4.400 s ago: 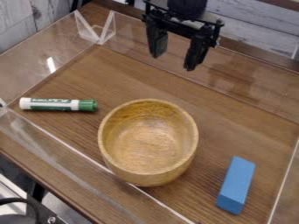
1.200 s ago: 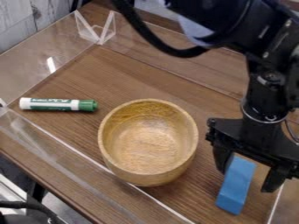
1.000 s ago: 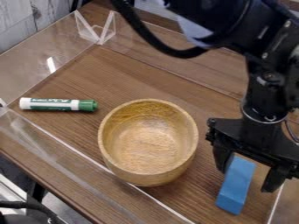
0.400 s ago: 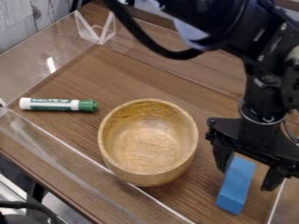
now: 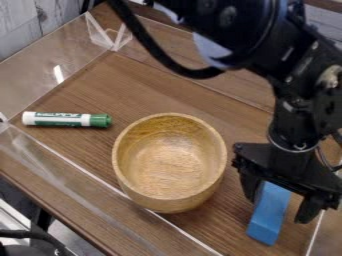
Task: Put the blue block in the brown bowl
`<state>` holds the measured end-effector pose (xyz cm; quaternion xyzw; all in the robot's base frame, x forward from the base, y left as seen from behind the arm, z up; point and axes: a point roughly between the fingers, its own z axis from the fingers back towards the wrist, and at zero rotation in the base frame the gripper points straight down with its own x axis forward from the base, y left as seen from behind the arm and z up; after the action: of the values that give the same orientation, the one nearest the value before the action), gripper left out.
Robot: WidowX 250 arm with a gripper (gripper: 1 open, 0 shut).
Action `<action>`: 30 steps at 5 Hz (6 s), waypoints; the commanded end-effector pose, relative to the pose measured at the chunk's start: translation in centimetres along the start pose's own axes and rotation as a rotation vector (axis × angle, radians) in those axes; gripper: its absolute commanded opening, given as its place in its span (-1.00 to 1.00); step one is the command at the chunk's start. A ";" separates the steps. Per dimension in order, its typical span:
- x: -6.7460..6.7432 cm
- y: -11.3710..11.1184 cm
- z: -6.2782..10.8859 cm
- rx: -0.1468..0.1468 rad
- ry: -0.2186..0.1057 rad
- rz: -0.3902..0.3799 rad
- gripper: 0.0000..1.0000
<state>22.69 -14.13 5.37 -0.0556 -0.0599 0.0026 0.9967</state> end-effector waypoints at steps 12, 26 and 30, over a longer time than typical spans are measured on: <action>6.2 6.8 10.1 0.098 -0.135 0.139 -1.00; -1.5 9.5 6.9 0.093 -0.170 0.136 -1.00; -1.8 9.6 6.7 0.096 -0.161 0.158 -1.00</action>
<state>19.74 -3.89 9.93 -0.0083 -0.1183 0.0866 0.9892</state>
